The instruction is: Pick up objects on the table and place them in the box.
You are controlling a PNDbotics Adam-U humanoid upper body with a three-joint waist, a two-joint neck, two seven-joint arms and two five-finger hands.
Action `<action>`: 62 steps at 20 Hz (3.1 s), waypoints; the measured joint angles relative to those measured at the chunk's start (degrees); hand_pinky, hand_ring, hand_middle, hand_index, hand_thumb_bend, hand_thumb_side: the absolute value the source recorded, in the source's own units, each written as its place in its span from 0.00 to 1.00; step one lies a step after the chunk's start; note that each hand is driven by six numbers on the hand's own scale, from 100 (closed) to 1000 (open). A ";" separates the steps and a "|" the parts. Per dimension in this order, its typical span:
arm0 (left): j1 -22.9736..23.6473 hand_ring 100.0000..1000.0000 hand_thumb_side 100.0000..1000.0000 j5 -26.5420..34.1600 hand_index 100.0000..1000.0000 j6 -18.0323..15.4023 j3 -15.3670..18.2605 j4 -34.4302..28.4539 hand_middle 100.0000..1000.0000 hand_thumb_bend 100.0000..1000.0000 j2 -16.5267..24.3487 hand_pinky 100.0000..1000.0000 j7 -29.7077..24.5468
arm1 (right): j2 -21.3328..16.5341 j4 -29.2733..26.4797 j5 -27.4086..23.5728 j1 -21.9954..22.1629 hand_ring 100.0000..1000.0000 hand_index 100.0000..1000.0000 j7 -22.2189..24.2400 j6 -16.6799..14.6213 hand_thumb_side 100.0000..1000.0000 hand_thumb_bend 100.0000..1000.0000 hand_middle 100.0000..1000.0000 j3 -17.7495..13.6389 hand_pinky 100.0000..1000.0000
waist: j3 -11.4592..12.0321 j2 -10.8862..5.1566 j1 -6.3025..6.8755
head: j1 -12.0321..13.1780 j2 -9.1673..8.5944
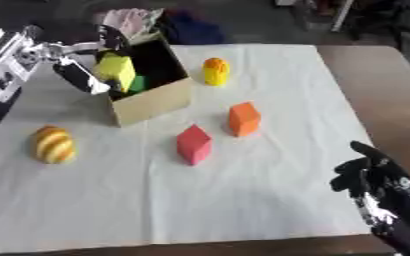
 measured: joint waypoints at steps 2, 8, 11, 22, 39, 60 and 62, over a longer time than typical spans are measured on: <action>0.12 0.86 0.52 -0.16 0.98 0.23 0.12 -0.50 0.92 0.12 0.25 0.88 -0.22 | 0.00 0.01 0.00 0.00 0.55 0.91 0.00 0.00 0.34 0.00 0.58 0.00 0.55 | 0.15 0.00 0.00 | -0.02 -0.01; 0.31 0.86 0.45 -1.88 0.98 0.78 0.11 -0.70 0.92 0.15 0.18 0.88 0.20 | 0.00 0.01 0.00 0.00 0.55 0.91 0.03 0.00 0.34 0.00 0.58 0.00 0.56 | 0.05 0.00 0.00 | -0.03 -0.01; 0.31 0.86 0.45 -3.15 0.98 0.91 0.05 -0.27 0.92 0.15 -0.11 0.88 1.29 | 0.01 0.02 0.00 0.00 0.55 0.91 0.07 -0.01 0.34 0.00 0.58 0.00 0.56 | -0.22 0.00 0.00 | -0.03 -0.01; 5.59 0.84 0.51 3.04 0.98 -1.32 -0.29 -9.31 0.88 0.21 6.53 0.86 -2.58 | 0.38 0.02 0.04 -0.45 0.56 0.91 0.07 -0.02 0.36 0.00 0.58 -0.15 0.56 | 0.89 0.03 0.93 | -1.11 -0.52; 21.41 0.84 0.38 10.15 0.94 1.26 -2.40 -21.63 0.86 0.45 17.03 0.85 -14.72 | 0.38 0.01 0.21 -0.90 0.56 0.92 0.06 -0.01 0.37 0.00 0.58 -0.42 0.56 | 1.57 0.05 1.44 | -2.11 -0.58; 21.35 0.42 0.27 0.50 0.54 0.33 -1.22 -8.68 0.40 0.20 12.24 0.53 -6.34 | 0.38 0.01 0.32 -0.91 0.56 0.92 0.17 -0.11 0.36 0.00 0.58 -0.43 0.56 | 1.80 0.06 1.44 | -2.59 -0.58; 20.91 0.41 0.27 0.86 0.53 0.44 -0.89 -8.72 0.40 0.18 12.25 0.53 -5.64 | 0.38 0.01 0.32 -0.90 0.56 0.92 0.18 -0.12 0.36 0.00 0.58 -0.43 0.57 | 1.81 0.06 1.44 | -2.59 -0.58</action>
